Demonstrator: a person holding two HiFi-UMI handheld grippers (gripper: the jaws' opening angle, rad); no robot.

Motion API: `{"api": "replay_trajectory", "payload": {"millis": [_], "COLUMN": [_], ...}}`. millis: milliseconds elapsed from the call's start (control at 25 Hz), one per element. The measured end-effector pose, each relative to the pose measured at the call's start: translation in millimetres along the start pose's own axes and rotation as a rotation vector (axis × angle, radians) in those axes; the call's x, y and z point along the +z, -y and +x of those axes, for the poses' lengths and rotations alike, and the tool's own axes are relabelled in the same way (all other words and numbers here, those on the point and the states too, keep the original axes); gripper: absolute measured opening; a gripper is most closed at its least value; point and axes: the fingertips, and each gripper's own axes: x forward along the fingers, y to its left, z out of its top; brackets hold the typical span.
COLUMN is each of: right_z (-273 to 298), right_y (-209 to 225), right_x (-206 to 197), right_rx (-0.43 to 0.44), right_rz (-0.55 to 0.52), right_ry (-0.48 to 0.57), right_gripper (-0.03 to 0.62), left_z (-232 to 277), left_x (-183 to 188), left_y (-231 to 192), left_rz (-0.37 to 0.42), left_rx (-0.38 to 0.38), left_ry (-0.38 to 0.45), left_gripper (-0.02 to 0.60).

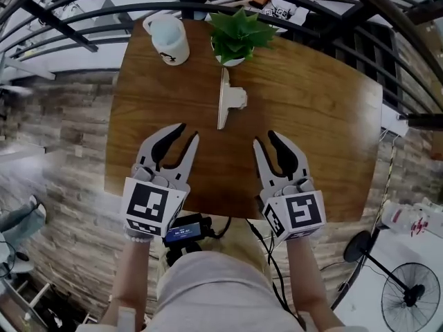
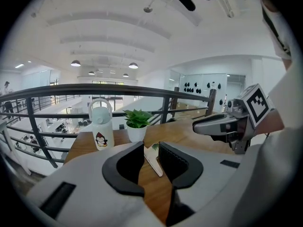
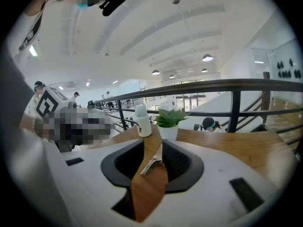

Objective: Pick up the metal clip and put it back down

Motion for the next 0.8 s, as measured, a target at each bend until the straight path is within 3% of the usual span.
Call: {"api": "replay_trajectory", "payload": {"millis": [800], "right_z": [67.8], "right_y": [27.9], "right_x": [-35.8], "right_rx": [0.089], "right_rz": [0.060], "right_ry": [-0.090], "right_gripper": [0.117], "left_z": [48.5], "left_x": [-33.1], "left_y": [-12.1], "left_rz": [-0.081], "left_rx": [0.051], "left_ry": [-0.054], "left_gripper": [0.100]}}
